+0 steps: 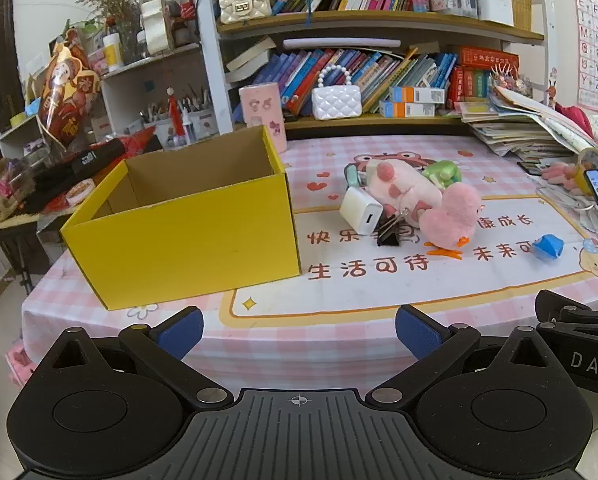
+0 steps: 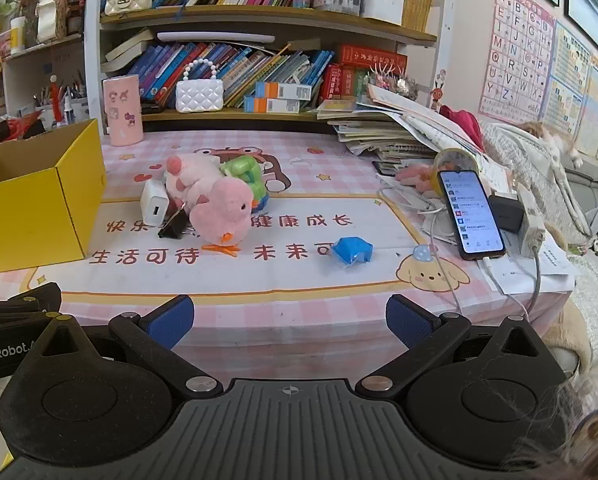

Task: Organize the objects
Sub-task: 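Move the right gripper toward the blue block on the table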

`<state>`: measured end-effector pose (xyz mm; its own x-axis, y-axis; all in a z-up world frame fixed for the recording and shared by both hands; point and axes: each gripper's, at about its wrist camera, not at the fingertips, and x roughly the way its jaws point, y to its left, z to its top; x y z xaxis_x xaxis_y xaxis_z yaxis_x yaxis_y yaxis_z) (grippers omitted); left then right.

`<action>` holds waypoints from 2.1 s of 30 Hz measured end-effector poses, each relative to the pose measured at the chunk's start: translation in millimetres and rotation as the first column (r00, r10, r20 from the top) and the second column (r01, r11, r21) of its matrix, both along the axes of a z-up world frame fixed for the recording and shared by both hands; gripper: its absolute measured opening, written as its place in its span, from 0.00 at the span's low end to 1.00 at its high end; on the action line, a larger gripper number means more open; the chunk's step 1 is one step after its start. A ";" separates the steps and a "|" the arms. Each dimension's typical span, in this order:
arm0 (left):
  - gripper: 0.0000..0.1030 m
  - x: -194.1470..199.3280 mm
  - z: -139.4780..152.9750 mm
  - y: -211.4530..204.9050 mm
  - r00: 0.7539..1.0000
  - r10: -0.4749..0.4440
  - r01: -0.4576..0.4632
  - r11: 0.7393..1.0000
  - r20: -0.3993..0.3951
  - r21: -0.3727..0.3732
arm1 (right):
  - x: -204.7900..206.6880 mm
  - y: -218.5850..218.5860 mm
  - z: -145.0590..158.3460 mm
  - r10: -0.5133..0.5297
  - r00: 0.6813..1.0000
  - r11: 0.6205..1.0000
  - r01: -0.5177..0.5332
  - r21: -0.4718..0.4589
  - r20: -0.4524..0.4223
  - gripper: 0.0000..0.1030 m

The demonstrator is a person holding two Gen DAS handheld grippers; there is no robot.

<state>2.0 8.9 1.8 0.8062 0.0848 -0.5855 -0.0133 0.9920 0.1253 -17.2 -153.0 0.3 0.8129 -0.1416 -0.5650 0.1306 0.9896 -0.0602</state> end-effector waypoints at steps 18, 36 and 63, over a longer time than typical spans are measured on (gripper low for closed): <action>1.00 7.0 -4.4 -2.3 1.000 -0.014 0.014 1.000 -0.016 -0.018 | 1.4 0.7 -5.4 -0.003 1.000 1.000 0.003 -0.007 -0.010 1.00; 1.00 30.6 -10.0 -13.7 0.998 0.016 -0.018 0.999 -0.054 -0.037 | 31.8 -14.5 -7.4 0.022 0.998 1.000 -0.023 -0.004 -0.051 1.00; 1.00 99.5 -17.2 -72.2 0.991 0.068 -0.075 0.995 -0.113 -0.066 | 124.8 -79.7 -18.8 0.109 0.986 0.994 -0.110 0.000 -0.128 0.86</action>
<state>101.5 -63.3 -15.4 0.7293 0.0954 -0.6775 -0.0744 0.9954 0.0600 107.6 -232.7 -18.4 0.7447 -0.0598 -0.6647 0.0120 0.9970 -0.0763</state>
